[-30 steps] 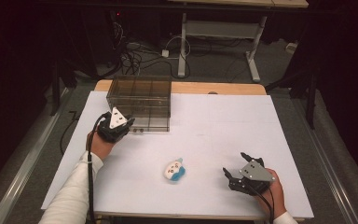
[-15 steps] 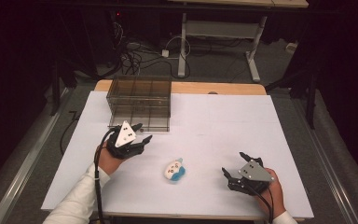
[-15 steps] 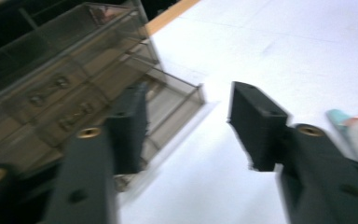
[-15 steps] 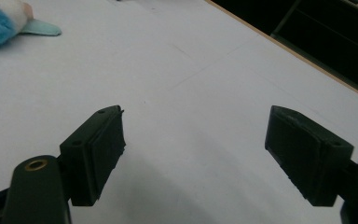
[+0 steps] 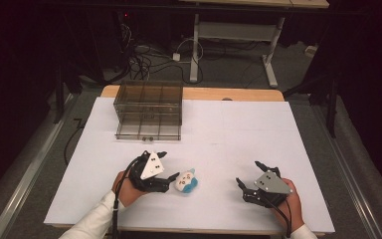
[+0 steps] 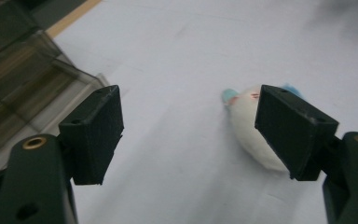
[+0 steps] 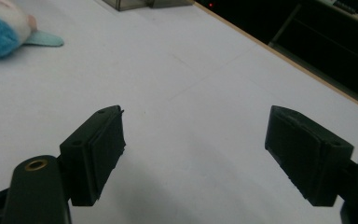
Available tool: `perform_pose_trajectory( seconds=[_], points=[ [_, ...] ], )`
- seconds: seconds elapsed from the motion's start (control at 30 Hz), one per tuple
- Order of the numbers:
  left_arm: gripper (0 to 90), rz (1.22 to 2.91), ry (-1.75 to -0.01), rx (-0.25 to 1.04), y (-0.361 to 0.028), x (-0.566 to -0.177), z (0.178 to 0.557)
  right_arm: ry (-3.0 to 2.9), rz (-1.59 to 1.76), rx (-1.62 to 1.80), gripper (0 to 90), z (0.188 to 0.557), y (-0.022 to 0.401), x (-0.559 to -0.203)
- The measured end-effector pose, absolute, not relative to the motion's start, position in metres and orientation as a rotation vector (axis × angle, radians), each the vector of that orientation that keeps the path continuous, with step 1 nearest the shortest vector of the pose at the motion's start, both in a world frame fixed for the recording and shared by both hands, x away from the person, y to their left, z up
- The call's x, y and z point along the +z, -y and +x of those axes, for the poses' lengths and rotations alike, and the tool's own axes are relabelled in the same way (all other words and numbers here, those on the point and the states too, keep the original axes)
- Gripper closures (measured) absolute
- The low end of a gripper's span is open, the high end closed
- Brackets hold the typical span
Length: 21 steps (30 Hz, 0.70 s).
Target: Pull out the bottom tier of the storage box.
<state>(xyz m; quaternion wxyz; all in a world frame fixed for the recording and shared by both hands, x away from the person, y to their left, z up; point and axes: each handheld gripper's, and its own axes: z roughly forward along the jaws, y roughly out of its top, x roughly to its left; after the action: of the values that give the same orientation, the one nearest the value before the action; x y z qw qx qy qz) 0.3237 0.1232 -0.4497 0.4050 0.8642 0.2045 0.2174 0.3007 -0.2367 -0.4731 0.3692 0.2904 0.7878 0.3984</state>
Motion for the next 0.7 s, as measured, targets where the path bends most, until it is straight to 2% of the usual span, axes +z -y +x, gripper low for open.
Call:
perform_pose_trajectory(
  seconds=[0.2, 0.37, 0.4, 0.5, 0.57, 0.7],
  points=[
    [22.4, 2.212, -0.463, 0.508, -0.107, -0.455, 0.312, -2.041, 0.734, 1.011, 20.6, 0.301, 0.236, -0.475],
    [21.3, 2.226, -0.491, 0.416, -0.094, -0.462, 0.308, -2.048, 0.729, 1.004, 20.6, 0.302, 0.236, -0.475],
    [18.2, 2.231, -0.488, 0.419, -0.093, -0.464, 0.308, -2.05, 0.728, 1.004, 20.6, 0.302, 0.236, -0.475],
    [18.0, 2.247, -0.504, 0.398, -0.089, -0.47, 0.31, -2.054, 0.726, 1.004, 20.6, 0.301, 0.235, -0.475],
    [18.0, 2.273, -0.51, 0.431, -0.086, -0.474, 0.31, -2.057, 0.723, 1.002, 20.6, 0.301, 0.234, -0.476],
    [21.9, 2.305, -0.514, 0.43, -0.083, -0.479, 0.312, -2.054, 0.716, 1.004, 20.6, 0.301, 0.234, -0.476]
  ],
)
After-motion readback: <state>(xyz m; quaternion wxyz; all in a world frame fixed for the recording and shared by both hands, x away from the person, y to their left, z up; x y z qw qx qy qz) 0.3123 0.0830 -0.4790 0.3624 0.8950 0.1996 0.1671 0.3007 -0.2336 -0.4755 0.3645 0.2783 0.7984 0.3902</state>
